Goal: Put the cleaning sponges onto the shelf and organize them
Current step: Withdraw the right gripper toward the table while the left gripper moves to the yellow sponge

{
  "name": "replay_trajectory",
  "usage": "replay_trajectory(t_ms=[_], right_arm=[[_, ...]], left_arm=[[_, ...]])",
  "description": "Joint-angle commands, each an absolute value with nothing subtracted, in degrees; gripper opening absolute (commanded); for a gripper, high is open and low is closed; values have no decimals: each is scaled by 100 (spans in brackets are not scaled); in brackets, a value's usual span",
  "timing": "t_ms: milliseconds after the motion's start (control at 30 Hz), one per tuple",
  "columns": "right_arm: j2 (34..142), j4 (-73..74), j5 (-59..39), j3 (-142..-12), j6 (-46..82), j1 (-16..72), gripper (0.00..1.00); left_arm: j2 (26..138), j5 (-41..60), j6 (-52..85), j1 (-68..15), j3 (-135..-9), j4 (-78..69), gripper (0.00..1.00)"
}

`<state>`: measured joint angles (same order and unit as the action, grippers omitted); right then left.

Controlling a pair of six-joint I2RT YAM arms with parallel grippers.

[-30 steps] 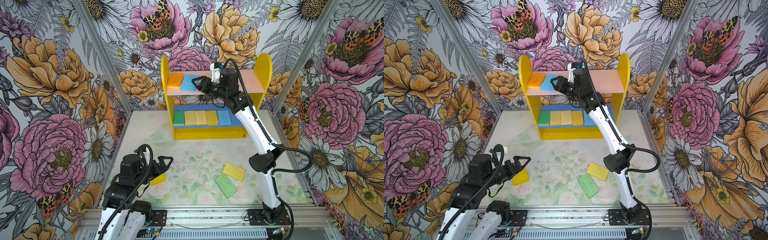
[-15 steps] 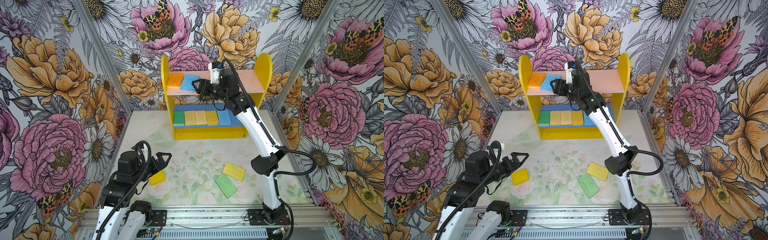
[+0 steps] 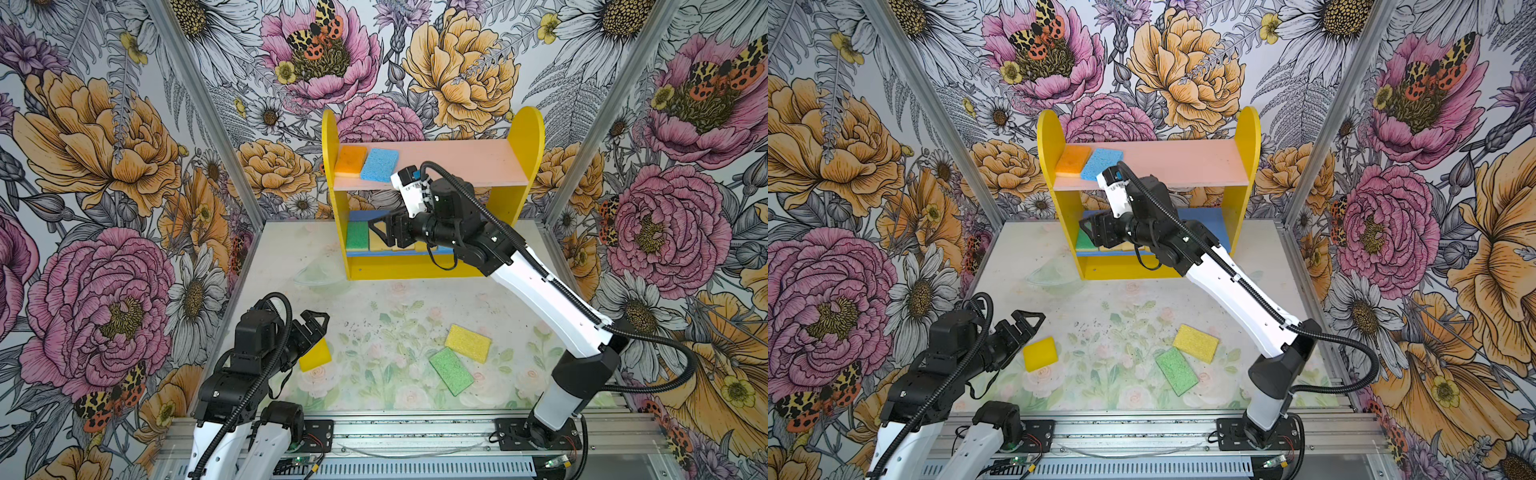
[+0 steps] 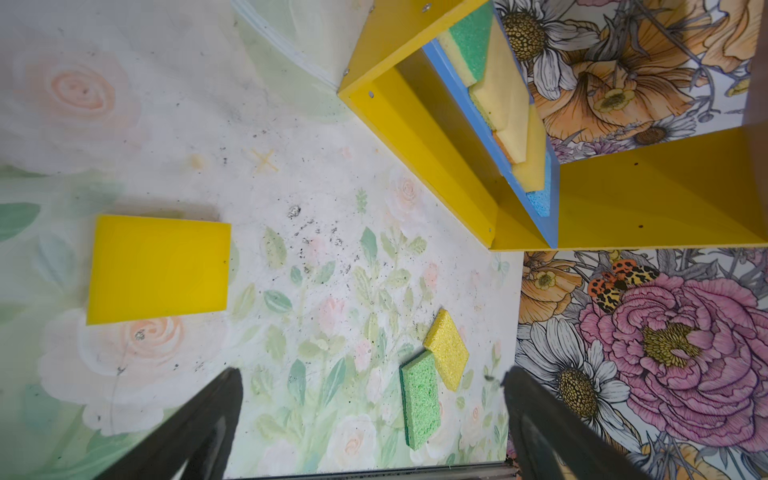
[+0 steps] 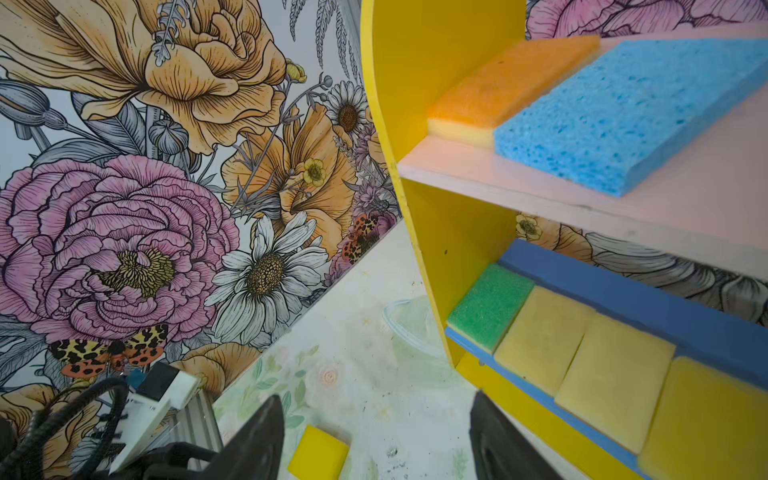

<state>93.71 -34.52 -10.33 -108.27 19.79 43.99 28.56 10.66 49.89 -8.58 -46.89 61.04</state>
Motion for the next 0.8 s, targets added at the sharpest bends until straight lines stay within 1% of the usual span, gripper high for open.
replay_trajectory(t_ms=[0,100,200,300,433,767], right_arm=[[8548,-2690,-987,-9299,2192,4368,72],[7900,-2418,-815,-7899,2482,4320,73],[7574,-2077,-1122,-6754,2935,4198,74],[7572,-1904,-1515,-6090,3197,4123,74],[7658,-1847,-1589,-5728,3178,4090,75],[7930,-1606,-1955,-5557,3352,3929,76]], left_arm=[[2794,688,5647,-773,-4346,6497,99],[2628,773,6096,-765,-3920,6501,99],[2413,776,6375,-760,-3615,6504,99],[2194,763,6638,-759,-3369,6508,99],[2198,778,6684,-764,-3183,6540,99],[2546,428,6622,-762,-3057,6583,99]])
